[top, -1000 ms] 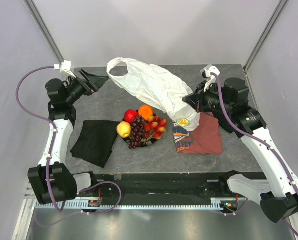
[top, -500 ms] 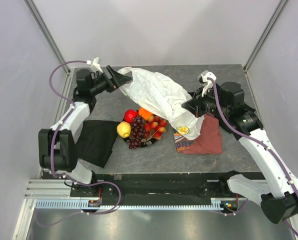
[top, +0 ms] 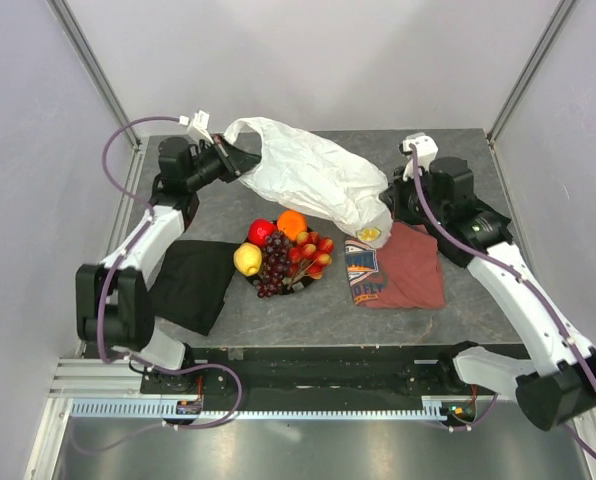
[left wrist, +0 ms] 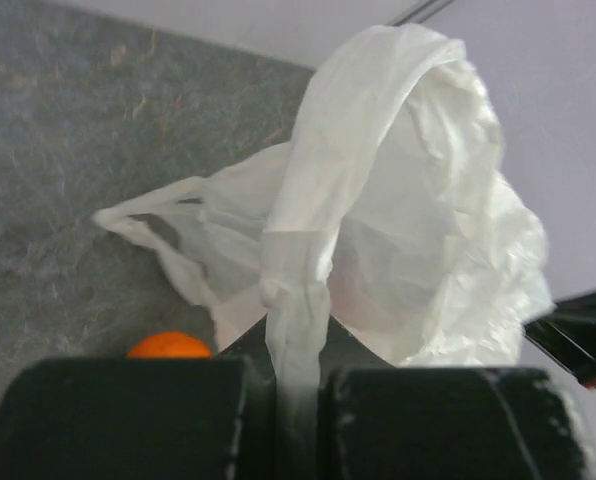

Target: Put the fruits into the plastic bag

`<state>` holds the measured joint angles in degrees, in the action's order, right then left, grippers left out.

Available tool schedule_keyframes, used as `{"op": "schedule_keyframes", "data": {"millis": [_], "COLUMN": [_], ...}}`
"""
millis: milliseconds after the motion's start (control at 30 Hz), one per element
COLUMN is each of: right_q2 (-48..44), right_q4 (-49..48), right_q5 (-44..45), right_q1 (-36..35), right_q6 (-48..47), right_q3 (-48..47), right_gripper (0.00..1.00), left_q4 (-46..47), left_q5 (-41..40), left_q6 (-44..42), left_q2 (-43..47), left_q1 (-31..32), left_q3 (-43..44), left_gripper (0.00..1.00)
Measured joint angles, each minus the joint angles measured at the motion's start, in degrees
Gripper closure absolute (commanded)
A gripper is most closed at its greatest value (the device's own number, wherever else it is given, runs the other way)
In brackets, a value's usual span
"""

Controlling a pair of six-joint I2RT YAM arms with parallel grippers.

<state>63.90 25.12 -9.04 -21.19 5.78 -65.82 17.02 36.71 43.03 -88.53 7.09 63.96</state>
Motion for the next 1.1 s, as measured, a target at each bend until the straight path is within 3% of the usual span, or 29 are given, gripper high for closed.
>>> {"op": "schedule_keyframes", "data": {"millis": [167,200,233,333,433,567,800,1100], "right_q2": [9.35,11.34,12.74,19.34,25.59,24.79,9.6,-0.26], "right_q4": [-5.38,-7.78,-9.35,-13.35,-15.3,-17.99,-24.33,-36.37], "right_q5": [8.98,9.38,9.51,9.46,9.35,8.68,3.56,-0.98], "right_q1": [0.04,-0.07,-0.15,-0.52,-0.61,-0.61,-1.51,-12.17], "right_q6": [0.15,0.55,1.03,3.37,5.66,9.7,19.82,33.55], "right_q3": [-3.52,-4.15,-4.59,-9.22,-14.16,-10.69,2.97,9.6], "right_gripper": [0.97,0.89,0.67,0.22,0.11,0.09,0.09,0.04], "left_q4": [3.08,3.61,3.91,2.97,-0.63,-3.61,-11.02,-12.02], "left_q5": [-0.94,-0.96,-0.98,-2.25,-4.98,-9.38,-16.04,-23.43], "left_q6": [-4.15,-5.33,-6.29,-10.64,-14.6,-17.53,-18.8,-19.23], "left_q2": [9.97,12.07,13.31,17.09,19.04,20.26,16.15,15.04], "left_q1": [0.11,0.17,0.2,1.09,3.06,6.49,12.72,20.65], "left_q3": [-0.02,0.11,0.2,0.31,0.26,-4.44,-8.57,-9.64], "left_gripper": [0.98,0.99,0.98,0.98,0.98,0.98,0.98,0.98]}}
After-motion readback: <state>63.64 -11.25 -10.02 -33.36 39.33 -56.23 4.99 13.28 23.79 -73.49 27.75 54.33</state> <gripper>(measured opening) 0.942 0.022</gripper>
